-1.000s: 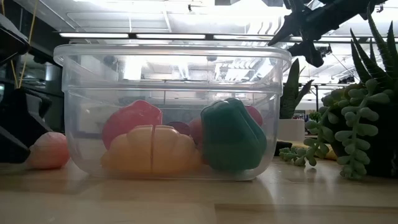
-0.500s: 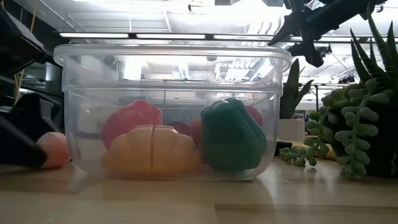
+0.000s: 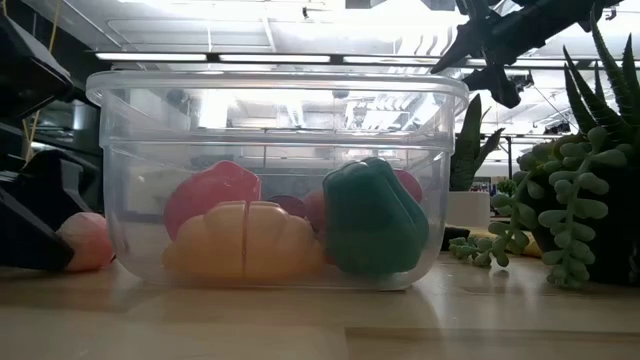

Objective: Pick and placing Produce into tupperware
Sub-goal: Put the peach into the transparent bin

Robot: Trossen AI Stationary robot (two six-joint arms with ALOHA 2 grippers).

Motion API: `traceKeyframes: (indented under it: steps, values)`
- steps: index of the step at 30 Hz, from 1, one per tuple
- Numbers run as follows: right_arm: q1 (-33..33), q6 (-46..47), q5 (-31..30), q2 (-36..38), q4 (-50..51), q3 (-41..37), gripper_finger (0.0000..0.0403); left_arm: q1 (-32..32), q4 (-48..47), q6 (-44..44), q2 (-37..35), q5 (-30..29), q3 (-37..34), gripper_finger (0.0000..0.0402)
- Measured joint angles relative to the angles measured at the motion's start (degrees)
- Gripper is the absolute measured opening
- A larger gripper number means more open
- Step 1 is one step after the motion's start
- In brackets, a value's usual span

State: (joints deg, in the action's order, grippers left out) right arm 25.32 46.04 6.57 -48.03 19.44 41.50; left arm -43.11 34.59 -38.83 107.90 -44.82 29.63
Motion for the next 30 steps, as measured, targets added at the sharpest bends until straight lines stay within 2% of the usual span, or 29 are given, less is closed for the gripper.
traceKeyframes:
  steps: [22,30]
  values:
    - [0.0,-0.22,0.0,0.0,0.02,0.0,0.0171,-0.02,2.03,-0.46,0.0,0.41,0.0,0.0124]
    - [0.0,-0.24,0.0,0.0,0.02,0.0,0.0171,-0.02,2.03,-0.59,0.0,0.39,0.0,0.012]
